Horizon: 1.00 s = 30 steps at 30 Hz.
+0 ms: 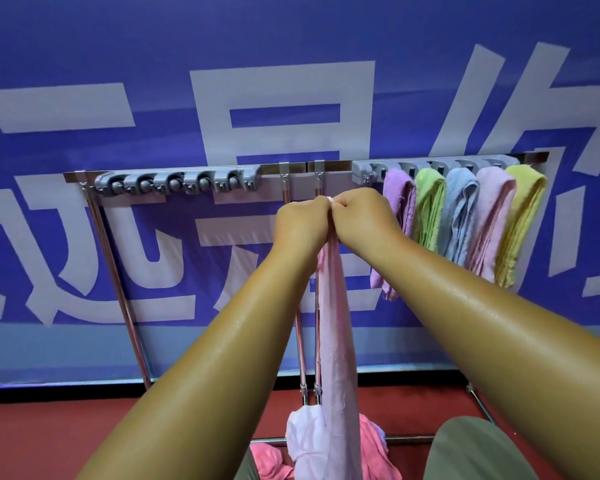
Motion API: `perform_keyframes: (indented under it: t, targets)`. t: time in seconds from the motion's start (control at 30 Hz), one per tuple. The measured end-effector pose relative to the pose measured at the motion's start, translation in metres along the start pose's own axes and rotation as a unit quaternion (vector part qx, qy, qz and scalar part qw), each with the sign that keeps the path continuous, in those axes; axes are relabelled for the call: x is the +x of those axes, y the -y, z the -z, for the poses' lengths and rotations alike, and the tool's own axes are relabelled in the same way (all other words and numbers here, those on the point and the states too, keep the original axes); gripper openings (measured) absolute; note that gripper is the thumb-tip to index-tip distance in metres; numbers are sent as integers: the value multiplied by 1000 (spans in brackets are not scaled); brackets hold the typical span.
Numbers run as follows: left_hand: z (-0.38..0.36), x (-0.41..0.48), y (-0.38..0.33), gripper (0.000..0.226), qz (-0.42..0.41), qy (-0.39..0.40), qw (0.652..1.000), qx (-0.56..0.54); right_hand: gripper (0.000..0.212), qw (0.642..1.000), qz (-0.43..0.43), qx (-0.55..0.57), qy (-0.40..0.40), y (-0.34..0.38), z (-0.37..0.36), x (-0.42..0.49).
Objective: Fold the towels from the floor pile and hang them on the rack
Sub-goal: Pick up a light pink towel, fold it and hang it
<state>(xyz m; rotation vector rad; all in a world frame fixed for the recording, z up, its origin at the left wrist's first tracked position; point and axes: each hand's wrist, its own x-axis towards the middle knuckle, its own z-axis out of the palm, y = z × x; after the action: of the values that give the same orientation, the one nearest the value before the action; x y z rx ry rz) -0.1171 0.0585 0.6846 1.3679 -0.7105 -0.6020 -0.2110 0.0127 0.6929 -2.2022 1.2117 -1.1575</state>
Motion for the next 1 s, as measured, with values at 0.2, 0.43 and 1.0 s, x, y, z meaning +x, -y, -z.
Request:
perform_keyframes:
  t: [0.2, 0.43, 1.0]
  targets:
    - [1, 6, 7, 51, 14, 62, 993, -95, 28, 999, 23, 20, 37, -2, 8, -9]
    - [3, 7, 7, 77, -44, 125, 991, -28, 25, 998, 34, 50, 4, -7, 5, -9]
    - [44, 20, 16, 43, -146, 166, 921, 320, 35, 947, -80, 309, 28, -14, 34, 19]
